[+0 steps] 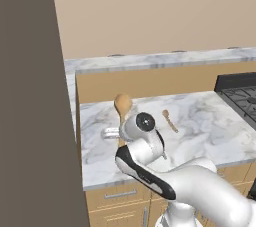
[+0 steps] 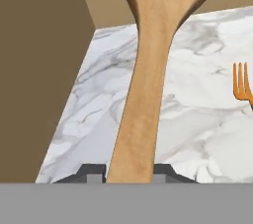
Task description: Organize the utensils by type. Pick up the wooden spoons from the counter and place them in the open cabinet. Then pick up the metallic utensils from the counter and place them in the open drawer.
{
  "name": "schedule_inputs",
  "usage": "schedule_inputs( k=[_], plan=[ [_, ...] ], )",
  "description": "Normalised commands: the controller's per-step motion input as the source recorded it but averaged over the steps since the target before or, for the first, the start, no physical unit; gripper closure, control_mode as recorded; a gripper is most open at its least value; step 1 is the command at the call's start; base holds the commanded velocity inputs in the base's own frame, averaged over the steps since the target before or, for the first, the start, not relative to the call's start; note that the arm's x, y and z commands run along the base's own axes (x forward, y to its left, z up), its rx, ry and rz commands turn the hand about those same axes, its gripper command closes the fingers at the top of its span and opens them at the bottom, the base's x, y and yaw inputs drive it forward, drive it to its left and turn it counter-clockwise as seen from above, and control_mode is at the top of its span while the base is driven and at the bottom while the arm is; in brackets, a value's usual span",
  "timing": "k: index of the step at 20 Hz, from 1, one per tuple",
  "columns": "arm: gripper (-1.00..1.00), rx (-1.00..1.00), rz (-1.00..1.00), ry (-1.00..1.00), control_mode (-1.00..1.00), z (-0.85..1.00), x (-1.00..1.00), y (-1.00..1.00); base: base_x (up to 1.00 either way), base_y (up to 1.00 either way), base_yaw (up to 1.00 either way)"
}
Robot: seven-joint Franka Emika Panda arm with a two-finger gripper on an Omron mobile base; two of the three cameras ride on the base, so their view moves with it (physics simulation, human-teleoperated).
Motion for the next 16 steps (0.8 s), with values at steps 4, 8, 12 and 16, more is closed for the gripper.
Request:
schedule_inputs(
  k=[4,8,12,16],
  plan=[
    [1.0,-0.02,-0.27,0.0,-1.0,1.0,-0.32,-0.33,0.0,0.0,0.0],
    [1.0,-0.01,-0.36,0.07,-1.0,0.78,-0.29,-0.62,0.0,0.0,0.0],
    [1.0,0.01,-0.38,0.15,-1.0,0.59,-0.21,-0.86,0.0,0.0,0.0],
    [1.0,0.06,-0.32,0.15,-1.0,0.2,-0.23,-1.0,0.0,0.0,0.0]
  ],
)
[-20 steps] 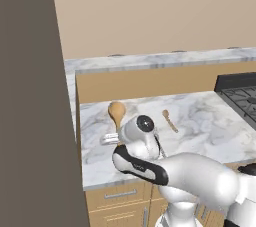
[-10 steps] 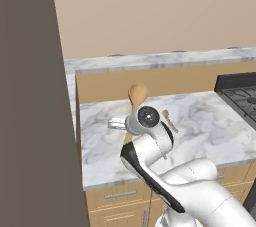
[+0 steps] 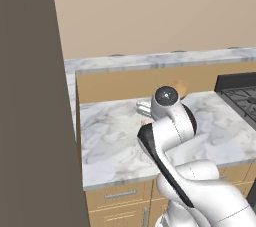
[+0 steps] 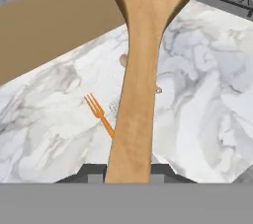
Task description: Organize the utensils by type. Pick up the wooden spoons from the counter and place them in the open cabinet. Then pick up the metallic utensils from the counter and place them in the open drawer.
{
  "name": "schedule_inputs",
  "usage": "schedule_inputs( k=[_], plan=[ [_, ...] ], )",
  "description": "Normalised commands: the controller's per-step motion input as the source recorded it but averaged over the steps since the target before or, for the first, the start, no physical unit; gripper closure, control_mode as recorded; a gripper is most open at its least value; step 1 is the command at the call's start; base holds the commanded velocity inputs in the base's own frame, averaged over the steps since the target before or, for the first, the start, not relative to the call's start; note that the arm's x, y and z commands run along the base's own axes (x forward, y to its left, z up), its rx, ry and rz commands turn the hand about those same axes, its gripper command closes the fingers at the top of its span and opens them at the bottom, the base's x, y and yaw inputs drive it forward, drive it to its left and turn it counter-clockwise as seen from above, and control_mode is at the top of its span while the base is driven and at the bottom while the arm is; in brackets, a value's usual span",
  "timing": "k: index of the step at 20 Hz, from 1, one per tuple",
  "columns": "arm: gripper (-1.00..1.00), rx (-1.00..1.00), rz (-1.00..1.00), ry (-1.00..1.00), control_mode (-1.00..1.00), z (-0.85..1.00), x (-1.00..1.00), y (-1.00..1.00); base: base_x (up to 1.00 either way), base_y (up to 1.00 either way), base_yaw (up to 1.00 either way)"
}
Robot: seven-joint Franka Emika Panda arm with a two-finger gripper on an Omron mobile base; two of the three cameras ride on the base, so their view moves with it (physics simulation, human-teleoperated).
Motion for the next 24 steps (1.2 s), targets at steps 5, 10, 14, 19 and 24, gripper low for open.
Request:
schedule_inputs(
  k=[5,10,14,19,24],
  plan=[
    [1.0,0.09,-0.23,0.06,-1.0,0.0,-0.57,-0.95,0.0,0.0,0.0],
    [1.0,0.03,-0.12,0.0,-1.0,0.0,-0.6,-0.42,0.0,0.0,0.0],
    [1.0,-0.03,0.0,-0.06,-1.0,0.03,-0.17,0.13,0.0,0.0,0.0],
    [1.0,-0.01,0.03,-0.11,-1.0,0.01,-0.01,0.03,0.0,0.0,0.0],
    [1.0,0.0,0.03,-0.15,-1.0,0.0,-0.1,0.0,0.0,0.0,0.0]
  ],
)
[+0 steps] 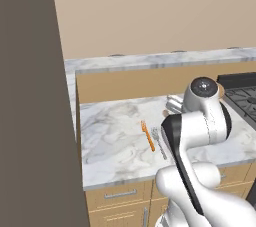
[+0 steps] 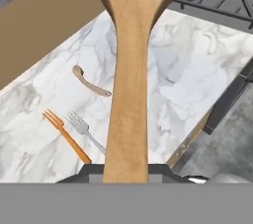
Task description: Organize the utensils by type. Pick up the wooden spoons from the counter and place them in the open cabinet. Then pick up the metallic utensils from the counter and place them in the open drawer.
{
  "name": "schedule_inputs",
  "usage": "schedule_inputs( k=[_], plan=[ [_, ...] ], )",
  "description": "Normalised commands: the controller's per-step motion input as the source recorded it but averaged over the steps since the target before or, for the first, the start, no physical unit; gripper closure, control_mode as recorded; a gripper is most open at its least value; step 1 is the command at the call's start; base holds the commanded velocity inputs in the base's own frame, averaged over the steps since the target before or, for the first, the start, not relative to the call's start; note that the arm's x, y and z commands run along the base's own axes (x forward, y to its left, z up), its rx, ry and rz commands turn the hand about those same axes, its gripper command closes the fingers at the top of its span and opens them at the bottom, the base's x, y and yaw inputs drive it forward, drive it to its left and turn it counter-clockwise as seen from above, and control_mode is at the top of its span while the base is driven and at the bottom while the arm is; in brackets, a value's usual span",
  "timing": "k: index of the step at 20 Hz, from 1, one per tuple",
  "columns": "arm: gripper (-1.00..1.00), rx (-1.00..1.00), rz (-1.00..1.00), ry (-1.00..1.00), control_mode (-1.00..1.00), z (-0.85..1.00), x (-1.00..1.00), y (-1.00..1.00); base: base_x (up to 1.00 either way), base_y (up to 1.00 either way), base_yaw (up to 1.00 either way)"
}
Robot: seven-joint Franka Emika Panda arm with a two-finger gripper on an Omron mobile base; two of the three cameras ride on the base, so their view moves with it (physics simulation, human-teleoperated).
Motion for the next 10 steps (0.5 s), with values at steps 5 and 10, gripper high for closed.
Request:
schedule_inputs(
  k=[5,10],
  plan=[
    [1.0,0.0,0.0,-0.11,1.0,0.0,-0.19,0.0,-0.15,0.0,-0.03],
    [1.0,0.0,0.0,0.0,1.0,0.0,0.0,0.0,-0.36,-0.05,-0.19]
  ],
)
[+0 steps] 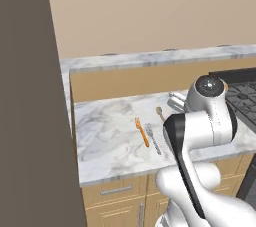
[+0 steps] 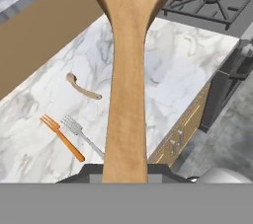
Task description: Organize the utensils by type. Pick up the wooden spoons from the counter and place them in the open cabinet. Then pick up the metallic utensils from the counter and place them in the open drawer.
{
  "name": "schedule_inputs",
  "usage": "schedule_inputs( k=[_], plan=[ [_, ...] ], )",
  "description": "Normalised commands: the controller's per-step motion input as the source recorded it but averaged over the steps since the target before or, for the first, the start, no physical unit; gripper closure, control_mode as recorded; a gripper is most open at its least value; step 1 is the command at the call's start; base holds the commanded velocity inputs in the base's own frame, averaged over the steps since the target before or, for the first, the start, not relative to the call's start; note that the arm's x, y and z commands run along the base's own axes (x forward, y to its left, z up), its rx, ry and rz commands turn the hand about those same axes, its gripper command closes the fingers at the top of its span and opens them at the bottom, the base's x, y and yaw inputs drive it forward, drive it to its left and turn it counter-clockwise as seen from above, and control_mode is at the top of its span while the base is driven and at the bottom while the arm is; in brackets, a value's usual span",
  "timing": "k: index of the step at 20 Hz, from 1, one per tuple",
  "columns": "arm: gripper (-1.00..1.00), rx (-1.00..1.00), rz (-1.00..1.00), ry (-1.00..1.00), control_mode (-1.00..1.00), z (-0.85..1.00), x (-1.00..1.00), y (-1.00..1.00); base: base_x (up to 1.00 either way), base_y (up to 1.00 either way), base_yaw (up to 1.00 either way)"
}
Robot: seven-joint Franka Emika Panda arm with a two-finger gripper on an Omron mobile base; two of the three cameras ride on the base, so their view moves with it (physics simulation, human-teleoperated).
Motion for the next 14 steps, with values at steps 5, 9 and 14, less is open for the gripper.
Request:
schedule_inputs(
  k=[5,9,14],
  plan=[
    [1.0,0.0,0.0,0.0,1.0,0.0,0.0,0.0,-0.3,-0.08,-0.27],
    [1.0,0.0,0.0,0.0,1.0,0.0,0.0,0.0,-0.15,-0.19,-0.33],
    [1.0,0.0,0.0,0.0,1.0,0.0,0.0,0.0,-0.11,-0.26,-0.44]
  ],
)
